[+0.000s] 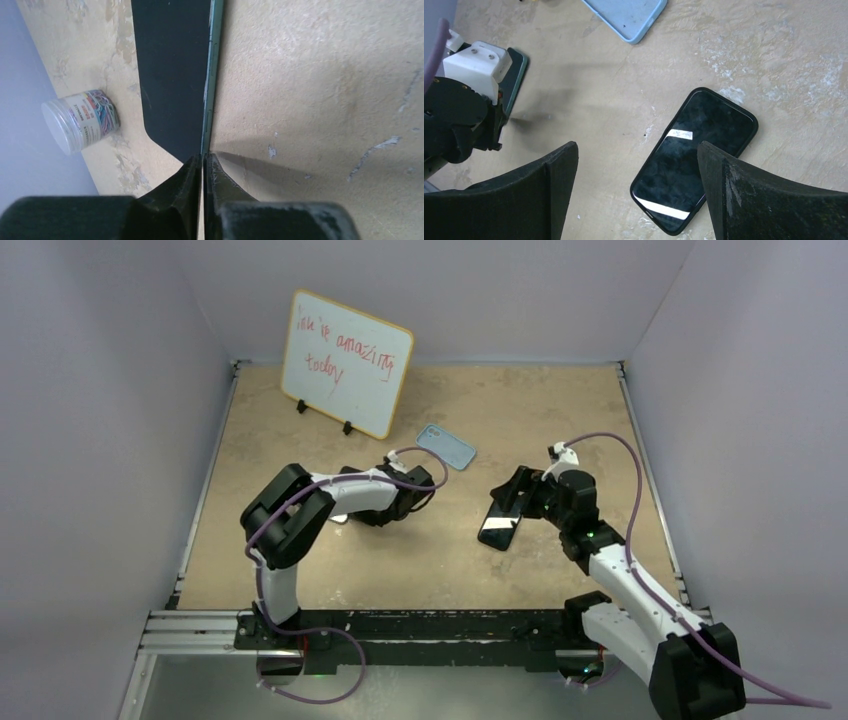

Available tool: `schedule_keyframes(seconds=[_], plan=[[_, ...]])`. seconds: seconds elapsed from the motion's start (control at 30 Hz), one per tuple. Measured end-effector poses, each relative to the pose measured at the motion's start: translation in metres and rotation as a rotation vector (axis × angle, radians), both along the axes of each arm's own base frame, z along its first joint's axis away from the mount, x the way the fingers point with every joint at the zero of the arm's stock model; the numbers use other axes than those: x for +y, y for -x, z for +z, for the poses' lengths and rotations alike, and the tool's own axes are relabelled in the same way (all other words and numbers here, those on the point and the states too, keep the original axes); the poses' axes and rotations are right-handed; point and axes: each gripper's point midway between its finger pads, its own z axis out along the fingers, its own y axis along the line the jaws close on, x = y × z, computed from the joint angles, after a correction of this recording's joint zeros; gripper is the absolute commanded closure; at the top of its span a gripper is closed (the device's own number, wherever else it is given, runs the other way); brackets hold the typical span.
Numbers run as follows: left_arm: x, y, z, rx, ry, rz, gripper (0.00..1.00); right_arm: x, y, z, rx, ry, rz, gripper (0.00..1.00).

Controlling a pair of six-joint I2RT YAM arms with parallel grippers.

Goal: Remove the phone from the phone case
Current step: Place the phone at the center of the board.

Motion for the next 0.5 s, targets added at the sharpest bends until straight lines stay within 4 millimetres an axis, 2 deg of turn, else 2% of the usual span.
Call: schedule_keyframes(seconds=[0.13, 0.23, 0.4, 0.5], plan=[[-0.005, -0.002, 0.001, 0.001, 0.026, 0.000, 0.68, -0.001, 0.004, -0.005, 0.023, 0.012, 0.003, 0.02], [-0.011, -0.002, 0.006, -0.006, 0.067, -0.003, 0.53, -0.002, 0.007, -0.009, 0.040, 0.020, 0.005, 0.01], [-0.028, -0.008, 0.042, -0.077, 0.250, -0.016, 0.34, -0.006, 0.009, -0.014, 0.070, 0.060, 0.006, 0.01], [-0.034, -0.014, 0.070, -0.144, 0.406, -0.023, 0.27, -0.012, 0.005, -0.014, 0.103, 0.103, -0.010, 0.01]])
